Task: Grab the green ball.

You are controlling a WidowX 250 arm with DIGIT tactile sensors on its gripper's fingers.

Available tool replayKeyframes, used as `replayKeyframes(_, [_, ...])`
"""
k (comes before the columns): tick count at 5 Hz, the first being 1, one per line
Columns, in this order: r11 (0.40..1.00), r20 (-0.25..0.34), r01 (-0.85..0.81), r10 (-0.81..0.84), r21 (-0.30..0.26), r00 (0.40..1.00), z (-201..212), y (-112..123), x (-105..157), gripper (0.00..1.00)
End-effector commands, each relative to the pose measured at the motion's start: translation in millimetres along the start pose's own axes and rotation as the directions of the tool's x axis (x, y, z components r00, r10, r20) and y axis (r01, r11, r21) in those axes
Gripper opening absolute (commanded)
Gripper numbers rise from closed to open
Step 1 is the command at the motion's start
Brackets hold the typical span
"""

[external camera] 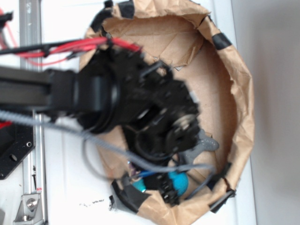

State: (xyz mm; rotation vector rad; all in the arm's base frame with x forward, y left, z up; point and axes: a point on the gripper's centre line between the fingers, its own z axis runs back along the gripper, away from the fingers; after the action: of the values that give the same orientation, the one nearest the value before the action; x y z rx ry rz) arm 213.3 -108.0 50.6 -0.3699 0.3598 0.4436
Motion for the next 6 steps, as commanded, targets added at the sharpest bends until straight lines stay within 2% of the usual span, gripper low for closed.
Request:
replayKeyframes(1, [0.994,0.087,0.104,-0.106,0.023,0.991,-32,0,-24,0.62])
replayKeyframes(2, [0.994,0.131,0.106,-0.107,0.017,0.986,-24,3,-17,0.0])
replayKeyframes(3, [0.995,0.208,0.096,-0.099,0.023,0.973,0,13,-3,0.0])
replayKeyframes(4, [0.995,0.318,0.052,-0.076,0.084,0.945,40,34,15,0.0])
replayKeyframes(5, [0.994,0.413,-0.007,-0.04,0.112,0.91,83,52,29,0.0])
replayKeyframes(6, [0.989,0.487,-0.033,-0.043,0.147,0.872,114,56,38,0.0])
